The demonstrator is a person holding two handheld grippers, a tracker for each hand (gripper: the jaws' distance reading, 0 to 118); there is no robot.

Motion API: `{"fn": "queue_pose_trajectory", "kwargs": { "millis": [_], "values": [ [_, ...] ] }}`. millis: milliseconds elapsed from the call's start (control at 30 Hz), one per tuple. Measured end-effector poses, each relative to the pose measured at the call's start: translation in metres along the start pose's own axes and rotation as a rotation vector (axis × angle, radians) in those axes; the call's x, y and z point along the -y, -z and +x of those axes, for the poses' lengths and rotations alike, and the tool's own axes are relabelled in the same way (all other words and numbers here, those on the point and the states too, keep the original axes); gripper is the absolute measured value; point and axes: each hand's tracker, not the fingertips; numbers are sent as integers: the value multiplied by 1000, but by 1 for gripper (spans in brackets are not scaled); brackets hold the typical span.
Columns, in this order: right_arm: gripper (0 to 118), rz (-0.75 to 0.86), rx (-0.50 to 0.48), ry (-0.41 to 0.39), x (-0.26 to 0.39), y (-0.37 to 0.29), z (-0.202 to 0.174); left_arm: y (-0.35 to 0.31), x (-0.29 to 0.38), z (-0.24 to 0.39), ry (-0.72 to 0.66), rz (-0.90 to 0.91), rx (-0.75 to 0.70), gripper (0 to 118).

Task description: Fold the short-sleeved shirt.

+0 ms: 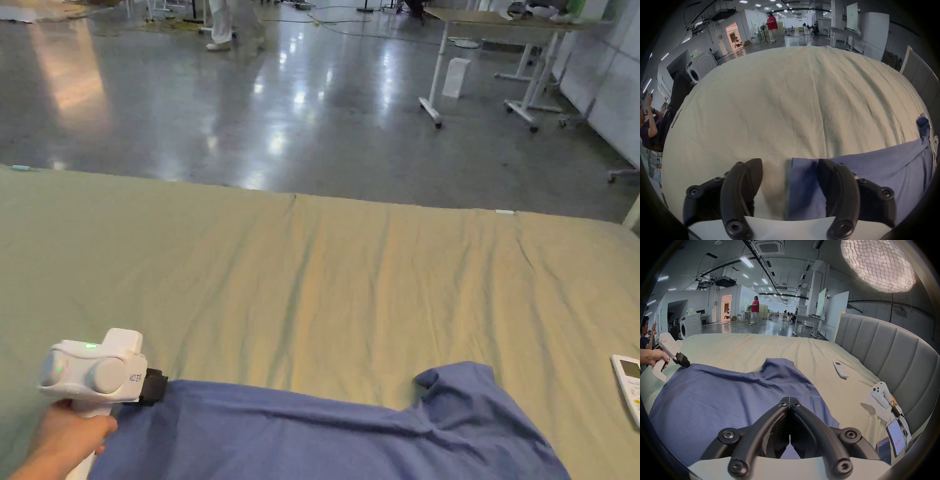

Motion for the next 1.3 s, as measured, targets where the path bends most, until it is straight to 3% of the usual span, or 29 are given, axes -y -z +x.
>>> {"fn": "queue_pose_trajectory", "kwargs": {
  "millis": [33, 67, 100, 200, 233, 300, 333, 367, 467, 567, 633, 700, 733, 867, 1033, 1167, 1300],
  "values": [
    [0, -12, 8, 2, -1, 6, 4, -1, 1, 4, 14, 10, 5, 41],
    [0, -26, 14, 4, -4, 13, 7, -4, 3, 8, 44, 31, 18, 19],
    [0, -41, 17, 5, -7, 22, 11, -6, 4, 14, 75, 48, 26, 11],
    [2, -88, -4, 38, -25, 60, 29, -14, 12, 32, 174, 37, -1, 8],
    [10, -132, -13, 71, -30, 75, 34, -15, 12, 33, 169, 40, 0, 7],
    [57, -223, -37, 53, -38, 114, 48, -27, 12, 34, 148, 44, 9, 6],
    [72, -221, -17, 43, -42, 132, 53, -33, 13, 34, 145, 54, 4, 5],
    [74, -244, -16, 25, -45, 150, 57, -40, 15, 35, 143, 76, -2, 5],
    [74, -355, -10, -14, -57, 192, 65, -41, 15, 27, 100, 131, 17, 5],
    [65, -435, -91, -39, -55, 215, 69, -52, 22, 20, 75, 151, 19, 5],
    [40, -480, -90, -70, -50, 221, 66, -58, 27, 17, 76, 166, 26, 5],
    [9, -458, -173, -27, -46, 220, 63, -86, 30, 21, 75, 175, 25, 5],
    [5, -451, -158, -25, -46, 219, 58, -90, 33, 20, 73, 179, 26, 5],
    [2, -436, -112, -56, -44, 214, 50, -93, 38, 17, 59, 192, 32, 5],
    [2, -285, -108, 32, -62, 179, 60, -122, 40, 14, 43, 258, 30, 5],
    [2, -176, -118, 62, -94, 129, 67, -136, 34, -6, 7, 325, 41, 5],
    [2, -65, -122, 67, -123, 85, 78, -202, 33, -13, 13, 403, 27, 5]
  ]
}}
